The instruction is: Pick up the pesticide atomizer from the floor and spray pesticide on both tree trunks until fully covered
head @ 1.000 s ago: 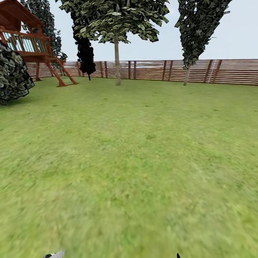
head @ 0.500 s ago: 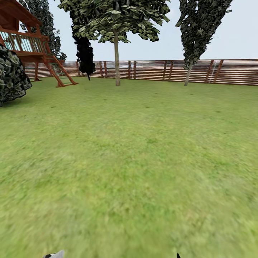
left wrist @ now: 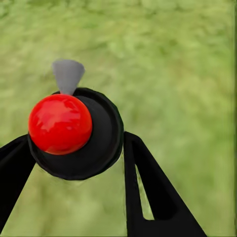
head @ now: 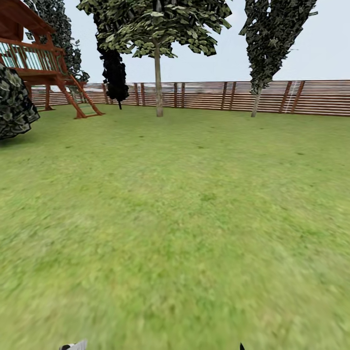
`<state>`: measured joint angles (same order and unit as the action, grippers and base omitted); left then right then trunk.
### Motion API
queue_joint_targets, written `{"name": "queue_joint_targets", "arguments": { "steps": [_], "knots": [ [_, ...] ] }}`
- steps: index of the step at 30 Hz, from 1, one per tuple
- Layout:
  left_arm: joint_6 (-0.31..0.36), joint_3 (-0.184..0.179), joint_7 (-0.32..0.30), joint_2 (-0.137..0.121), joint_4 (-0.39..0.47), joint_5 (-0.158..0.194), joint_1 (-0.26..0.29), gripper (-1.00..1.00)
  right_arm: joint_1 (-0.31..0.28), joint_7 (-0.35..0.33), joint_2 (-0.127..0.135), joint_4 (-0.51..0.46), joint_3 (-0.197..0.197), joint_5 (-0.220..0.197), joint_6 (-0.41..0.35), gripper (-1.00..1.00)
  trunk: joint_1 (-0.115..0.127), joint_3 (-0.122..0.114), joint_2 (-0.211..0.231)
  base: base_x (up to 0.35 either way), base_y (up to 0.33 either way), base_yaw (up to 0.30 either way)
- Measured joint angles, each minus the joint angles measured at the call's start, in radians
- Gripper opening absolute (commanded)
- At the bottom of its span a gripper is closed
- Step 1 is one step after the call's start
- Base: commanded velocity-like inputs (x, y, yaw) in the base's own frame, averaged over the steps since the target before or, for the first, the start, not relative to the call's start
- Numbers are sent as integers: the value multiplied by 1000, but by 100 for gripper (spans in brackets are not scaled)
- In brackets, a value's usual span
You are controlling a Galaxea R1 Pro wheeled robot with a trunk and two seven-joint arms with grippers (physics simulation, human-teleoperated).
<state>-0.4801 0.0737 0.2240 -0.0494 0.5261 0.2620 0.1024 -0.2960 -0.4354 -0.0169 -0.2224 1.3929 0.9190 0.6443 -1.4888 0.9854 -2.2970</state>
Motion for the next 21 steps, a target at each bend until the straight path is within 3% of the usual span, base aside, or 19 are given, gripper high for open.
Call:
{"name": "queue_joint_targets", "arguments": {
  "steps": [21],
  "knots": [
    [0, 0, 0, 0, 0, -2, 0, -100, 0, 0, 0, 0, 0, 0, 0, 100, 0, 0, 0, 339, 0, 0]
  ]
}}
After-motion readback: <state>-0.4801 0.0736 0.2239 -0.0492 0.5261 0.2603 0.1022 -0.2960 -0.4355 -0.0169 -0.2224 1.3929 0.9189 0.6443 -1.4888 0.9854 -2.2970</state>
